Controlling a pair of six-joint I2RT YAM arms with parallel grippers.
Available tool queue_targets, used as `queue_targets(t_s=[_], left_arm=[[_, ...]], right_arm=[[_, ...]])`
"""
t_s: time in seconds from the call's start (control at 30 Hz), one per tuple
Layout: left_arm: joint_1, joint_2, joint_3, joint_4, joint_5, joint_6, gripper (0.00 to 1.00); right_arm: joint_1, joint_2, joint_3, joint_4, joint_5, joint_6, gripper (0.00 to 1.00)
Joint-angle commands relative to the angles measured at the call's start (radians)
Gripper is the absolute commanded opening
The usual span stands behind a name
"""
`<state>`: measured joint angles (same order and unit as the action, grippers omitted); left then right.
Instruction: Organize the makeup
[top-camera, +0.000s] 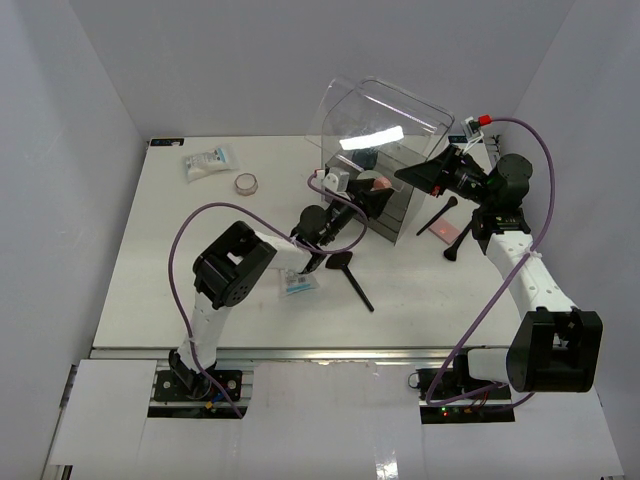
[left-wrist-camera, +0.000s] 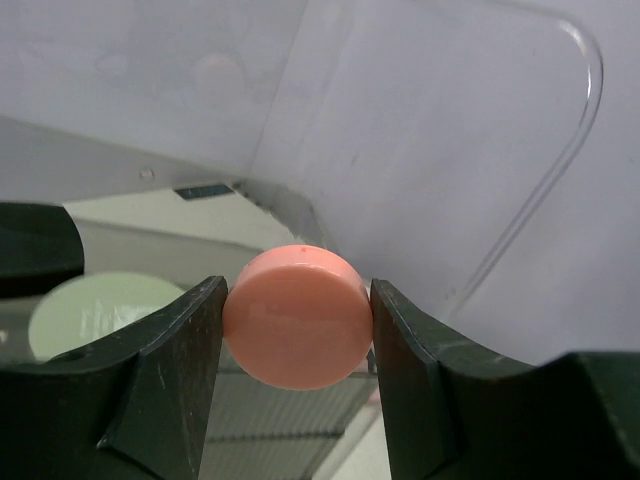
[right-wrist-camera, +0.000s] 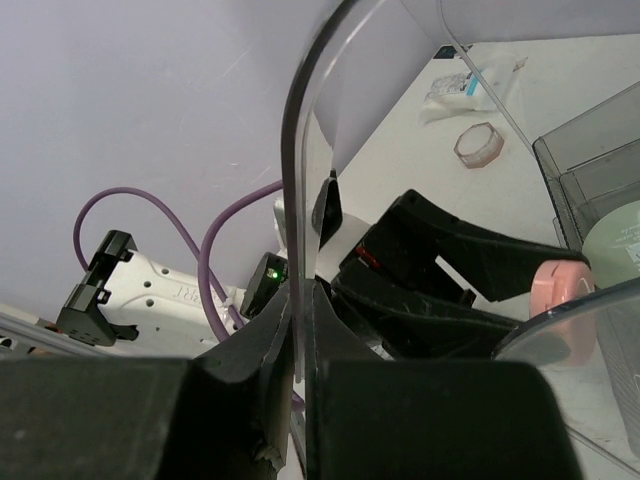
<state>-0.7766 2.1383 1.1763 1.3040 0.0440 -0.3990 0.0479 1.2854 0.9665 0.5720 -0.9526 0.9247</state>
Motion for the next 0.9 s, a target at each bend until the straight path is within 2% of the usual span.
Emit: queue_targets(t_s=[0.0, 0.17, 0.3, 0.5, 0.57, 0.7, 0.73, 0.8, 0.87], left_arm=[[0.000, 0.010, 0.046, 0.336, -0.065, 0.026, 0.24], [-0.007, 0.030, 0.083, 0.297, -0.083, 0.035, 0.26], [-0.006, 0.057, 0.119, 0.244, -0.100, 0.036, 0.33], [-0.009, 0.071, 0.134, 0.208, -0.128, 0.042, 0.51], [-0.009, 0.056, 0.139, 0.164, -0.126, 0.042, 0.63], [-0.009, 0.039, 0.150, 0.094, -0.105, 0.045, 0.68], [-0.009, 0.037, 0.152, 0.087, -0.103, 0.044, 0.73], [-0.009, 0.032, 0.152, 0.072, -0.101, 0.042, 0.93], [-0.009, 0.029, 0.151, 0.063, -0.097, 0.040, 0.98]], right_arm=[[0.007, -0.051, 0.009, 0.081, -0.029, 0.002, 0.08], [0.007, -0.052, 0.008, 0.080, -0.028, 0.002, 0.08], [0.007, -0.057, 0.006, 0.077, -0.026, -0.002, 0.08], [0.007, -0.064, 0.001, 0.064, -0.025, -0.013, 0.08], [0.007, -0.064, 0.001, 0.063, -0.025, -0.014, 0.08], [0.007, -0.066, -0.001, 0.064, -0.024, -0.015, 0.08], [0.007, -0.067, -0.002, 0.063, -0.024, -0.015, 0.08], [0.007, -0.072, -0.003, 0.063, -0.023, -0.014, 0.08], [0.007, -0.073, -0.003, 0.060, -0.022, -0.017, 0.08]])
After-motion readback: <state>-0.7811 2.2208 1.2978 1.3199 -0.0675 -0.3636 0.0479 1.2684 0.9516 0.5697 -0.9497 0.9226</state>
